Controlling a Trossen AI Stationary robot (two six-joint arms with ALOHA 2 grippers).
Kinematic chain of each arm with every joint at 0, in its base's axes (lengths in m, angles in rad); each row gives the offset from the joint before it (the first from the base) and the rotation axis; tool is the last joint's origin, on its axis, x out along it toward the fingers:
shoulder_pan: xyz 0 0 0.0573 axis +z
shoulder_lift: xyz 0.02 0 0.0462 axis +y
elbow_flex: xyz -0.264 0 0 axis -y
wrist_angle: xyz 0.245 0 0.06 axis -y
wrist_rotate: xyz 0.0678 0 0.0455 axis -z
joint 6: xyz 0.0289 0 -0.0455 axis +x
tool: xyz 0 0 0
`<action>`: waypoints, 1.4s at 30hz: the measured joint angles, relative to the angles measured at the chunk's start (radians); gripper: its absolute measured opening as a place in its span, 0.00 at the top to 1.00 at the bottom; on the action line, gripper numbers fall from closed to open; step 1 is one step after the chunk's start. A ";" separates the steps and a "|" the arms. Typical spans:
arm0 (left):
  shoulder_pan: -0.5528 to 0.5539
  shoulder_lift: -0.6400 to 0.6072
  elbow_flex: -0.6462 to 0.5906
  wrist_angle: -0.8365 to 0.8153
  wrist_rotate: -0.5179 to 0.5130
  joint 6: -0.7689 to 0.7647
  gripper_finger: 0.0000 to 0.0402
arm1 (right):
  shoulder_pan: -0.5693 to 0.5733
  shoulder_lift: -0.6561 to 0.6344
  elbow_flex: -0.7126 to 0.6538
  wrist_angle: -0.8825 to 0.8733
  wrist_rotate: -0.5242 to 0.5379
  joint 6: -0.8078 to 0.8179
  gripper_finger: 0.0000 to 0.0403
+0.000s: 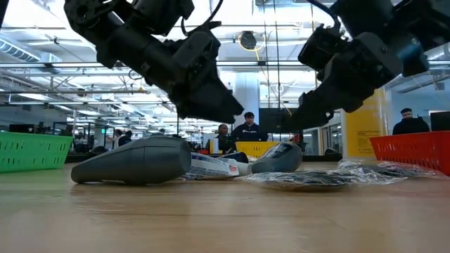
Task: Pick & Place Travel size toiletries
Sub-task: Put the gray deodorant into the yellow bin
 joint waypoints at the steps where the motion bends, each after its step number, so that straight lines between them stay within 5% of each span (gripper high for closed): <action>1: 0.000 -0.002 0.000 -0.011 0.000 -0.013 0.48 | -0.010 0.006 0.000 0.001 -0.015 -0.008 0.16; 21: -0.021 -0.101 0.000 -0.248 -0.065 -0.157 0.48 | -0.180 0.183 0.073 0.061 -0.373 -0.407 0.13; 32: -0.097 -0.103 0.000 -0.319 -0.158 -0.218 0.48 | -0.180 0.239 0.099 -0.003 -0.360 -0.490 0.16; 42: -0.123 -0.103 0.000 -0.425 -0.231 -0.222 0.48 | -0.180 0.240 0.098 -0.015 -0.239 -0.384 0.43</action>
